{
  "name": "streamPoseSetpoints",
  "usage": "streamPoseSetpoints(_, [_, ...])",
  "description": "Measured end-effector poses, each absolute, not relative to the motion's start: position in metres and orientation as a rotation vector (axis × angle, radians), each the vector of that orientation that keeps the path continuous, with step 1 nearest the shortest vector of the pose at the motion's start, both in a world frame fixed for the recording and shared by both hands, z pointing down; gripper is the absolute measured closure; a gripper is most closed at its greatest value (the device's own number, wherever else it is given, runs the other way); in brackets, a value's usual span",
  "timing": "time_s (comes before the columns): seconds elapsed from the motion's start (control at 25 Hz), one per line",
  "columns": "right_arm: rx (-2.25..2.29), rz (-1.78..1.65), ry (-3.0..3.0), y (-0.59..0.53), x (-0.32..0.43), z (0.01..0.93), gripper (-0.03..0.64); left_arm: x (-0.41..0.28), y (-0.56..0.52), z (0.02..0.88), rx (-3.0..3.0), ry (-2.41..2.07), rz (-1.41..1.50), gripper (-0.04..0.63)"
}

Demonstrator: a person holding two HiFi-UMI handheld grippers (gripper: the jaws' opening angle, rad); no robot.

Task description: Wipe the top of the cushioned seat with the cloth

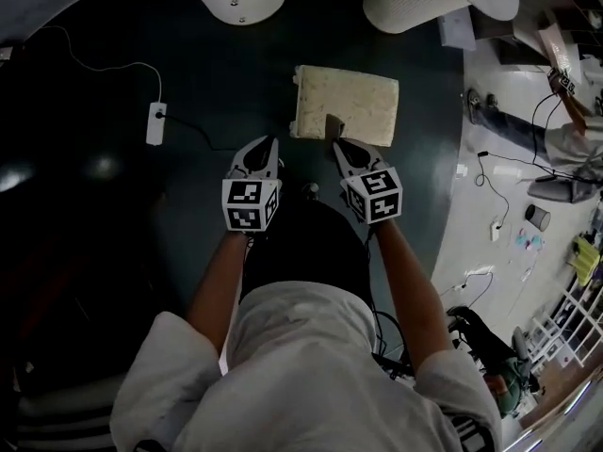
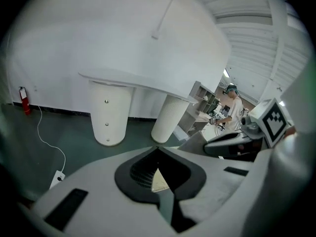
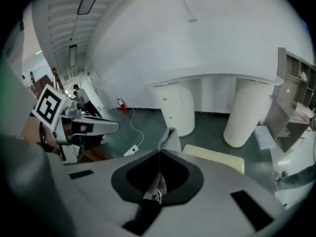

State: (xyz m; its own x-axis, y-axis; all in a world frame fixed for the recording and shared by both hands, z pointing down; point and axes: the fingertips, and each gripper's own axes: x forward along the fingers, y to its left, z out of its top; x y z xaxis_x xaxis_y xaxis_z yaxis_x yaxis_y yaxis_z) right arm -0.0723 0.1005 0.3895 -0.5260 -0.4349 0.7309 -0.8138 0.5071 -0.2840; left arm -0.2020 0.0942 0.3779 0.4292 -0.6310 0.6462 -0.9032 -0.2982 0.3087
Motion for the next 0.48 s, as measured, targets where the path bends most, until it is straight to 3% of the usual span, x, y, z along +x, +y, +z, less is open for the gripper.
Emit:
streamPoseSetpoints(0.32, [0.997,0.959,-2.101,0.108,-0.099,0.521,0.6,-0.215,0.053,0.495,2.134,-1.267,0.754,0.581])
streamPoseSetpoints(0.48, [0.876,1.027,-2.101,0.116,-0.111,0.584,0.6,-0.217,0.051,0.539,2.043,-1.269,0.682,0.581])
